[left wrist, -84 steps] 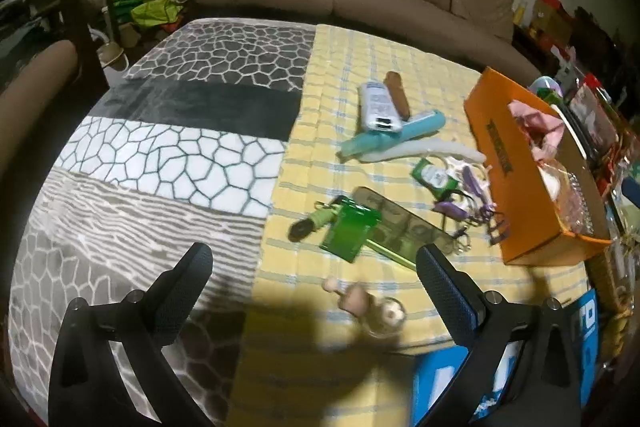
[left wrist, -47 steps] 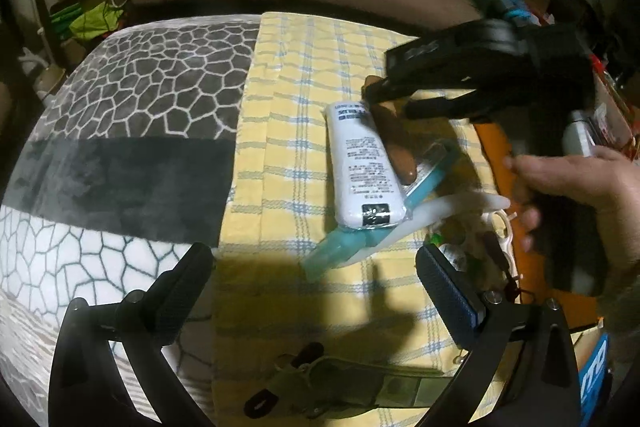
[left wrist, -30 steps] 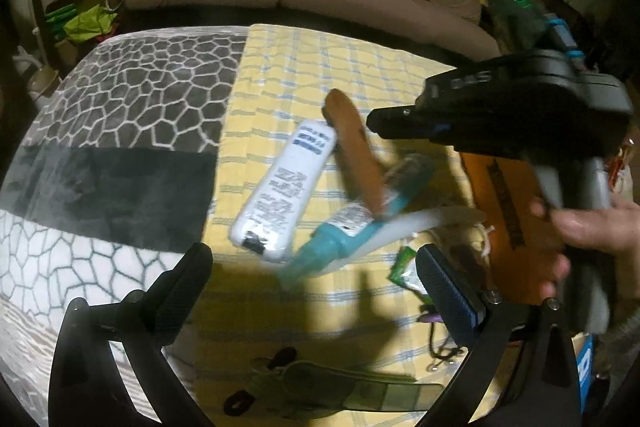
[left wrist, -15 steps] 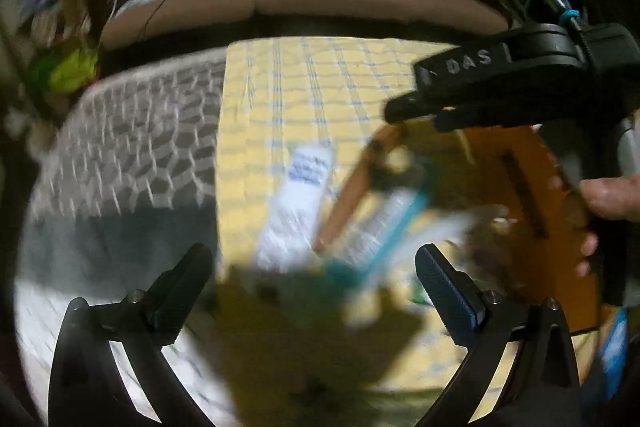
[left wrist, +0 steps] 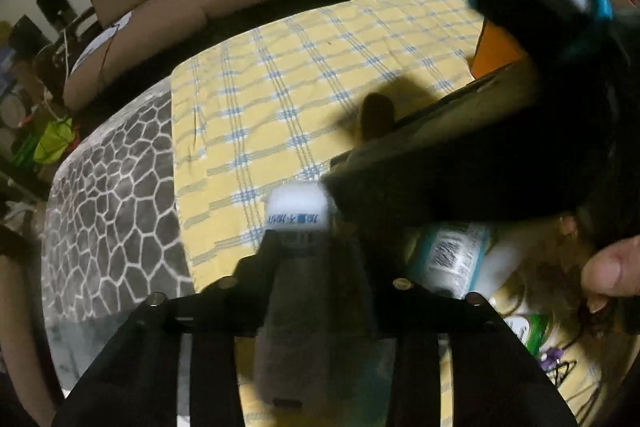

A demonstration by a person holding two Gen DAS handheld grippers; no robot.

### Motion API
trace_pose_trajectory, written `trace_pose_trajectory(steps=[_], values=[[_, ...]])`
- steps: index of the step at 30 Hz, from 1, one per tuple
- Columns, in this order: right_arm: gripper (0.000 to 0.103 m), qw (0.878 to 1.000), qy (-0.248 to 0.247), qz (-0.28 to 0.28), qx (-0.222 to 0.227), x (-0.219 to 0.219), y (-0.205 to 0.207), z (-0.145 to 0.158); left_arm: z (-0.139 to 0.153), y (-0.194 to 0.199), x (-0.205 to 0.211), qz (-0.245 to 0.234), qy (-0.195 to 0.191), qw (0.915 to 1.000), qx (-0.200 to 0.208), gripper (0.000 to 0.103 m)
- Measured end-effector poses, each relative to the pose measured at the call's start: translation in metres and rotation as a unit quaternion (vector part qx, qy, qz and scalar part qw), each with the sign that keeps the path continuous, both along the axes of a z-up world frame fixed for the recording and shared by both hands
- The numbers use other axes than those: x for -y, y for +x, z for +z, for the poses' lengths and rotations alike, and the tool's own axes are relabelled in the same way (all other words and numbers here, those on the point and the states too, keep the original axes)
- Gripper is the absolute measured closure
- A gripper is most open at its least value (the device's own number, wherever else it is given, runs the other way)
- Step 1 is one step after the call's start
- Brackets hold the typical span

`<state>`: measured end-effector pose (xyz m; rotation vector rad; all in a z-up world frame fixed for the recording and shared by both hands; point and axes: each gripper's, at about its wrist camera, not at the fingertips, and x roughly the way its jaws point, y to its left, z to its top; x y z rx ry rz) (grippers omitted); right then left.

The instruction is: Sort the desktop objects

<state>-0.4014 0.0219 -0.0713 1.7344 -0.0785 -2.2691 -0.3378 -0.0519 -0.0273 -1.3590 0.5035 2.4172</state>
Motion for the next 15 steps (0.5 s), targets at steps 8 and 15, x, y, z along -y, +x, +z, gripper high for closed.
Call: trace_pose_trajectory(steps=[8,15], values=[[0.070,0.996,-0.072,-0.042,0.016,-0.018,-0.004,0.001,-0.010,-0.006,-0.007,0.003,-0.004,0.9999,-0.009,0.042],[0.077,0.976,-0.187,-0.108,0.029,-0.039,0.002,-0.006,-0.004,-0.002,-0.009,0.028,0.004,0.9983,-0.052,0.076]])
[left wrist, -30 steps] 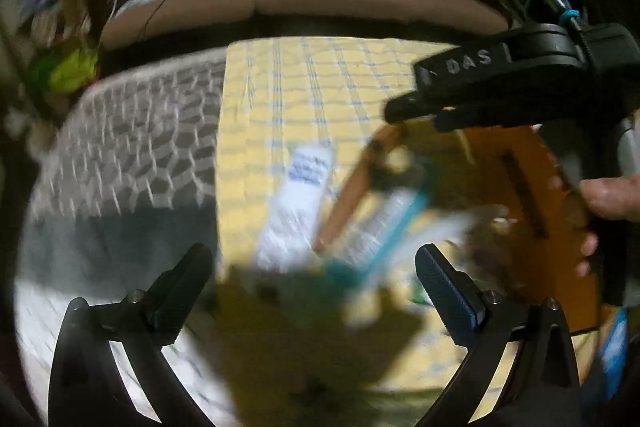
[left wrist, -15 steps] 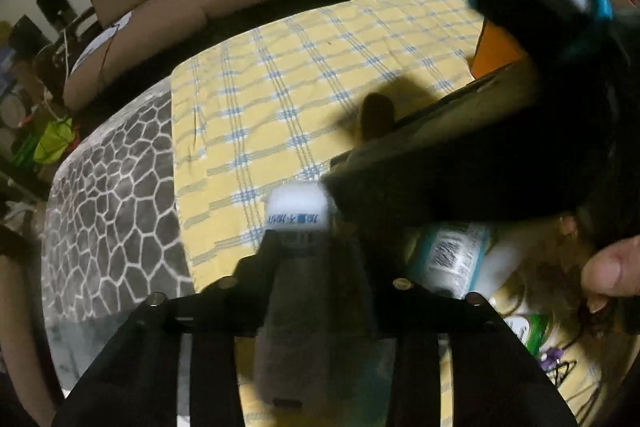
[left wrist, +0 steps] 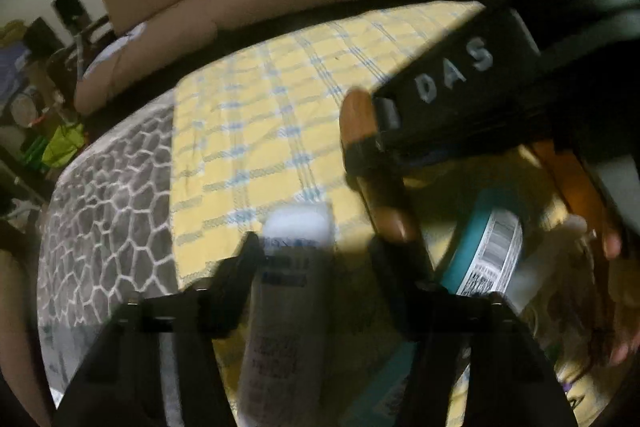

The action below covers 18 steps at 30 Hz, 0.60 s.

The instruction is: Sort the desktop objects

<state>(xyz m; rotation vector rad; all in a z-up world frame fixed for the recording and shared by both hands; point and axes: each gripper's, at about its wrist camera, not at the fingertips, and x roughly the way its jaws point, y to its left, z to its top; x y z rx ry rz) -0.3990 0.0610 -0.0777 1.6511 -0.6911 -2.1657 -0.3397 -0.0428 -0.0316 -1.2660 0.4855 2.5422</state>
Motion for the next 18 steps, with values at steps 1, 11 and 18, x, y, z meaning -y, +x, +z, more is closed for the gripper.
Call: trace_pose_trajectory(steps=[1,11,18], values=[[0.078,1.000,-0.009,-0.001,0.002,0.000,0.000,-0.001,0.002,0.000,-0.002,-0.001,0.002,1.0000,-0.003,0.098],[0.073,0.999,0.046,0.015,0.013,0.020,-0.025,-0.004,-0.010,-0.019,-0.005,0.011,0.080,0.9916,0.101,0.044],[0.071,0.995,0.069,0.067,0.016,0.026,-0.034,-0.002,-0.011,-0.021,-0.016,-0.015,0.093,0.9893,0.111,0.042]])
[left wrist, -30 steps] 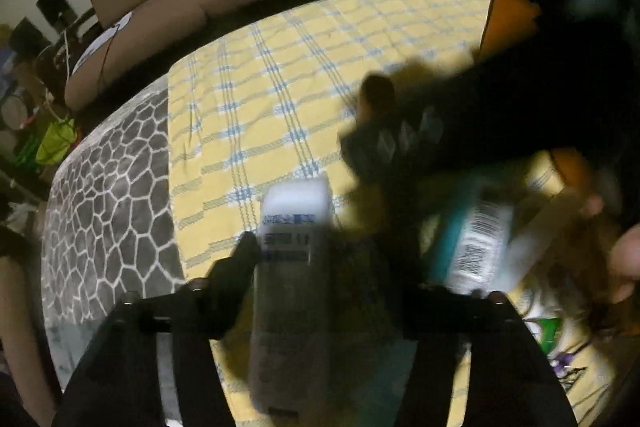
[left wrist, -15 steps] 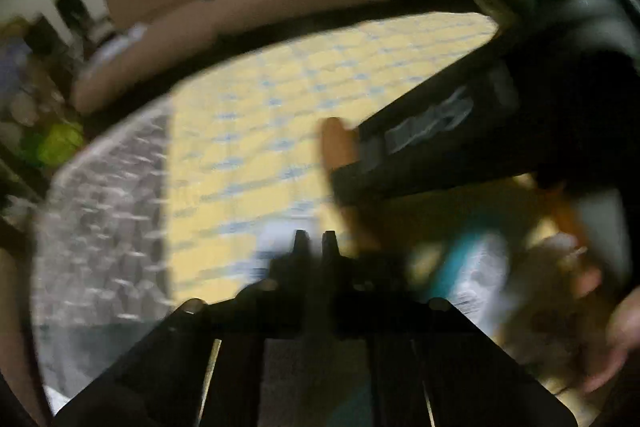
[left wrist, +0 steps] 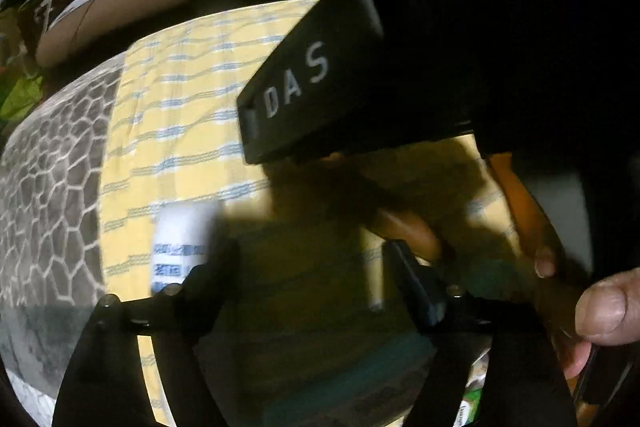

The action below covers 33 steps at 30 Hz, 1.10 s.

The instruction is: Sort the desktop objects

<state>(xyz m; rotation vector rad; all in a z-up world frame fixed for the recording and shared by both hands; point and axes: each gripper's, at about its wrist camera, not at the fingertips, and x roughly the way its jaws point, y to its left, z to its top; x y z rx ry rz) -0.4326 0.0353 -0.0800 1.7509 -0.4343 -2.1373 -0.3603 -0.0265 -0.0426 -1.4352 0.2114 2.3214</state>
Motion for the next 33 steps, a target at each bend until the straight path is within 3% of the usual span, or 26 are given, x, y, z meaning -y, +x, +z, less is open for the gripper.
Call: trace_pose_trajectory(steps=[1,3,7,17,20,21,24,28,31,33], values=[[0.071,1.000,-0.007,-0.006,-0.001,-0.004,0.002,0.000,0.000,0.000,-0.002,-0.008,0.008,0.9999,0.007,0.070],[0.074,0.999,-0.028,-0.027,-0.001,-0.012,0.005,-0.002,0.001,0.000,0.000,-0.007,0.002,0.9999,0.008,0.103],[0.075,0.994,-0.103,-0.042,-0.015,-0.018,0.013,0.002,0.000,-0.003,0.022,0.000,0.071,0.9966,0.042,0.103],[0.075,0.981,-0.179,-0.046,-0.063,-0.027,0.033,0.056,0.057,0.019,0.034,-0.002,0.135,0.9907,0.011,0.102],[0.077,0.977,-0.195,-0.040,-0.080,-0.037,0.047,0.085,0.084,0.028,0.032,-0.002,0.175,0.9845,0.003,0.082],[0.083,0.976,-0.196,-0.036,-0.087,-0.042,0.052,0.094,0.094,0.037,0.022,-0.005,0.180,0.9836,-0.004,0.075],[0.087,0.975,-0.198,-0.028,-0.101,-0.061,0.070,0.123,0.119,0.045,0.000,-0.025,0.196,0.9803,-0.008,0.074],[0.087,0.978,-0.172,-0.033,-0.112,-0.091,0.097,0.152,0.137,0.058,-0.040,-0.038,0.146,0.9884,-0.020,0.083],[0.087,0.980,-0.164,-0.036,-0.109,-0.118,0.110,0.161,0.142,0.060,-0.038,-0.040,0.156,0.9869,-0.011,0.083],[0.087,0.981,-0.156,-0.032,-0.108,-0.132,0.122,0.167,0.145,0.063,-0.031,-0.034,0.139,0.9897,-0.012,0.083]])
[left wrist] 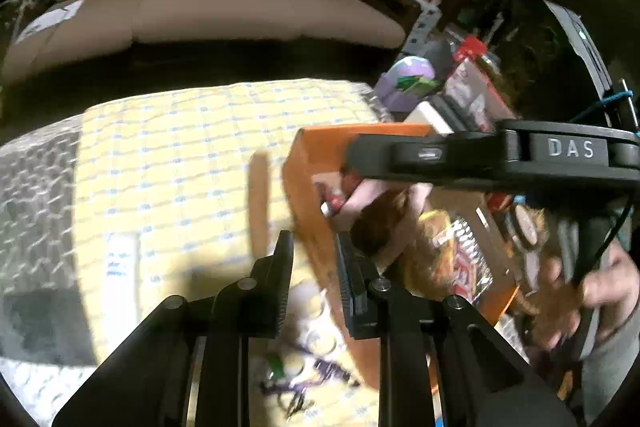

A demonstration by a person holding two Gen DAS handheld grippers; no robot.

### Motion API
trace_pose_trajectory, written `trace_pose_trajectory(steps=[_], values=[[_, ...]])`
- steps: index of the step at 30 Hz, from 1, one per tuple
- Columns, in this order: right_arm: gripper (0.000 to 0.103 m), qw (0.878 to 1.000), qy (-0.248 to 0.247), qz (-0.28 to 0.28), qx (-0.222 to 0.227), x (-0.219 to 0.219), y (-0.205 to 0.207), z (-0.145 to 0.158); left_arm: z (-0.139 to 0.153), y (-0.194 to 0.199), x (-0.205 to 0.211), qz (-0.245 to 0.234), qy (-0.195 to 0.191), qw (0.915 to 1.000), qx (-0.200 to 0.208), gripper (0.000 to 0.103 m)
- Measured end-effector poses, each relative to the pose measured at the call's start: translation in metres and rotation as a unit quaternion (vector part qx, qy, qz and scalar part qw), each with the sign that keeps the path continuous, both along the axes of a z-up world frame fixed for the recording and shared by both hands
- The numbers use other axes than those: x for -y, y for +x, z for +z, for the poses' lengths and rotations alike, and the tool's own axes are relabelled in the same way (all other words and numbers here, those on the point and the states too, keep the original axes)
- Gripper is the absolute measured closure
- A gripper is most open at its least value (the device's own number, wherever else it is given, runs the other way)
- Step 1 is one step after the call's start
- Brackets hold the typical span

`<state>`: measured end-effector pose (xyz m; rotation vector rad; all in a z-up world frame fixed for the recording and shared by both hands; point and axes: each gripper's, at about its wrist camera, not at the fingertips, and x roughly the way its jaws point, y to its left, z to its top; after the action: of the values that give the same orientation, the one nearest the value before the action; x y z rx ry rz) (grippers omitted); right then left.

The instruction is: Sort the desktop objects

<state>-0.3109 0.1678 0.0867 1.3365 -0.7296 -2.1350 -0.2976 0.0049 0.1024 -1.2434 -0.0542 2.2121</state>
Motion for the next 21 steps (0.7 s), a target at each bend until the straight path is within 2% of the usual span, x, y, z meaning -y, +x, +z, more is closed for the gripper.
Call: trace_pose_trajectory(steps=[1,2,4,5,11,12,15,18,21], values=[[0.087,1.000,0.009,0.003,0.000,-0.006,0.005,0.003,0.003,0.004,0.002,0.003,-0.026,0.9996,-0.009,0.083],[0.087,1.000,0.023,0.007,0.000,-0.011,0.009,0.005,0.004,0.004,0.002,0.008,-0.049,0.9986,-0.019,0.076],[0.087,0.999,0.039,0.003,-0.002,-0.019,0.016,0.010,-0.002,-0.005,0.005,0.030,-0.087,0.9955,-0.022,0.033],[0.086,0.999,0.041,0.001,-0.003,-0.022,0.019,0.012,-0.008,-0.010,0.006,0.036,-0.098,0.9944,-0.018,0.028],[0.062,0.998,0.056,-0.015,-0.009,-0.041,0.027,0.016,-0.068,-0.052,-0.036,0.020,-0.173,0.9847,0.009,0.028],[0.059,0.998,0.056,-0.017,-0.010,-0.043,0.026,0.016,-0.076,-0.055,-0.044,0.013,-0.188,0.9819,0.011,0.029],[0.057,0.998,0.057,-0.022,-0.016,-0.055,0.025,0.015,-0.113,-0.076,-0.063,-0.002,-0.251,0.9678,0.019,0.042],[0.051,0.998,0.062,-0.018,-0.018,-0.060,0.019,0.013,-0.135,-0.090,-0.075,-0.020,-0.257,0.9656,0.036,0.042],[0.050,0.998,0.062,-0.013,-0.014,-0.057,0.010,0.003,-0.146,-0.094,-0.085,-0.035,-0.264,0.9632,0.036,0.053]])
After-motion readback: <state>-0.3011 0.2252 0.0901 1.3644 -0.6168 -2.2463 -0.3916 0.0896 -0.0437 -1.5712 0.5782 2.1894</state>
